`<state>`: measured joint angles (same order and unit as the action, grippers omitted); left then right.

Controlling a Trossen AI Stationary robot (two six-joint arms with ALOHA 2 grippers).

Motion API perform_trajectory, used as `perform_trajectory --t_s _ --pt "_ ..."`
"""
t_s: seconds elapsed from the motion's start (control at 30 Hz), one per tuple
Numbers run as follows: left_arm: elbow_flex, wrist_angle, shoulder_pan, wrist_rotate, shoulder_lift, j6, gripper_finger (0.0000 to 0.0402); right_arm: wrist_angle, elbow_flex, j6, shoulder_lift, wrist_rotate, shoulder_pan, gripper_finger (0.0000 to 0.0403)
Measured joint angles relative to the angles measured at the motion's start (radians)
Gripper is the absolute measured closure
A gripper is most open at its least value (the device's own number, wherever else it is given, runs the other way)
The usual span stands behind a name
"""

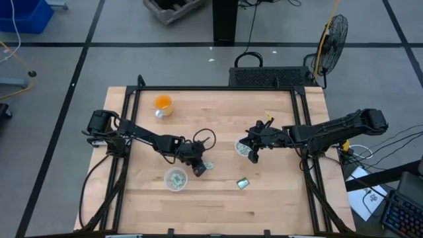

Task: Pick and place Stevia / Truvia into bins
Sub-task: Put the stevia packet into the left transparent container

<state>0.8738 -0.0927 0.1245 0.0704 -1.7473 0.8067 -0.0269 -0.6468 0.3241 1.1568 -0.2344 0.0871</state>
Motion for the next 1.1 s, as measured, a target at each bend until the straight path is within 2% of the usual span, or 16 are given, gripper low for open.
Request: perform_trajectory --t_s 0.1,0.2,0.6,0.77,0.97,1.1 --pt "0.0 0.002 0.002 -0.046 0.0 -0.293 0.0314 0.0 0.0 0.0 0.0 0.0 0.0 0.0403" --pt "0.0 0.019 0.002 -0.053 0.0 -0.451 0.0314 0.0 0.0 0.0 0.0 0.0 0.0 0.0403" --pt "0.001 0.008 0.043 -0.031 -0.022 -0.616 0.0314 0.0 0.0 -0.023 0.0 0.0 0.0 0.0403" --pt "0.005 0.034 0.049 -0.08 -0.069 -0.616 0.0314 0.0 -0.001 -0.023 0.0 0.0 0.0 0.0403" --pt "0.005 0.035 0.049 -0.093 -0.085 -0.621 0.0314 0.0 -0.001 -0.023 0.0 0.0 0.0 0.0403" --pt "0.004 0.038 0.049 -0.094 -0.086 -0.618 0.0335 0.0 -0.001 -0.023 0.0 0.0 0.0 0.0403"
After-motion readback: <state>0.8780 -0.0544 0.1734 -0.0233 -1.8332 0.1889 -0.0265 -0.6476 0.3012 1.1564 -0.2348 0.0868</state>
